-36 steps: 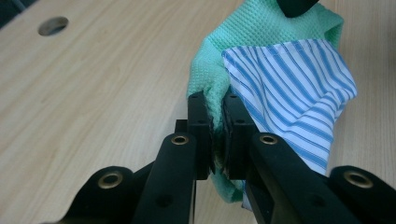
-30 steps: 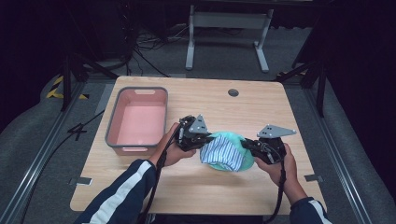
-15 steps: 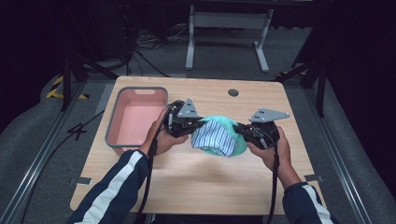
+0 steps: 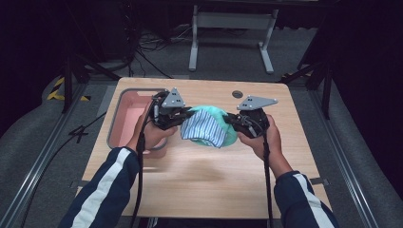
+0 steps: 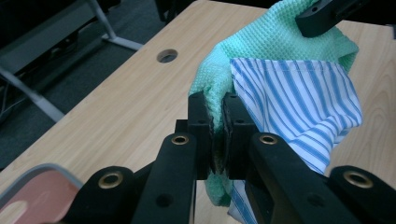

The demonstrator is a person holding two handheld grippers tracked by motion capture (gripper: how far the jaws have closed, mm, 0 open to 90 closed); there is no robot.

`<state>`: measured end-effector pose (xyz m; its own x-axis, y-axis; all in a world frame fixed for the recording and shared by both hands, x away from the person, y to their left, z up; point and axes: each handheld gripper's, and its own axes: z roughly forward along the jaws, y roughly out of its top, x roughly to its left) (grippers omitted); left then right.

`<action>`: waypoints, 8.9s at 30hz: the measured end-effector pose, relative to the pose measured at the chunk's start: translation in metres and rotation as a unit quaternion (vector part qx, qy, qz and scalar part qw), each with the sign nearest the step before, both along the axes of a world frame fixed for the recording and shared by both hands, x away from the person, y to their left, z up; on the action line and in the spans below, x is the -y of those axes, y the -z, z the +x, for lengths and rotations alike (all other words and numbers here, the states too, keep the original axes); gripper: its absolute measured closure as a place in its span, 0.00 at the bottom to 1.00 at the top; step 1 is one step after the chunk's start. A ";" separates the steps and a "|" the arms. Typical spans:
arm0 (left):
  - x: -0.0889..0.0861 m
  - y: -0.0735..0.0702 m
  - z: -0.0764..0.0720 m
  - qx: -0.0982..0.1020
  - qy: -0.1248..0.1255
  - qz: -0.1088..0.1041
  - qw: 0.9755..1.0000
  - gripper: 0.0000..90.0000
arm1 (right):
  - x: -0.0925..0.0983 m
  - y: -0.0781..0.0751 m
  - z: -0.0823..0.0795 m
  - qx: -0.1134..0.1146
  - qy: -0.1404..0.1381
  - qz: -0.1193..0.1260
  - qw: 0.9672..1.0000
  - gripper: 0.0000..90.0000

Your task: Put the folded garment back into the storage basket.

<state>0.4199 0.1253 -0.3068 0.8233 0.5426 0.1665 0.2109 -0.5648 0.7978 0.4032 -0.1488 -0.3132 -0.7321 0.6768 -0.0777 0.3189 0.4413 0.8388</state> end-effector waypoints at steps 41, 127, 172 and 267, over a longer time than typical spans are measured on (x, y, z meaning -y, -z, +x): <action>-0.138 -0.011 -0.032 0.018 -0.173 -0.014 0.985 0.93 | -0.159 -0.011 0.040 -0.023 -0.120 0.021 0.992 0.96; -0.089 0.037 -0.052 0.025 -0.144 -0.007 0.989 0.31 | -0.117 0.044 0.042 -0.014 -0.074 -0.093 0.993 0.50; 0.010 0.095 -0.103 0.037 0.014 0.115 0.993 0.23 | 0.021 0.070 -0.032 0.011 0.013 -0.160 0.987 0.33; 0.000 0.176 -0.095 -0.127 0.080 0.045 0.988 0.11 | 0.163 0.173 -0.099 -0.089 0.091 -0.023 0.992 0.24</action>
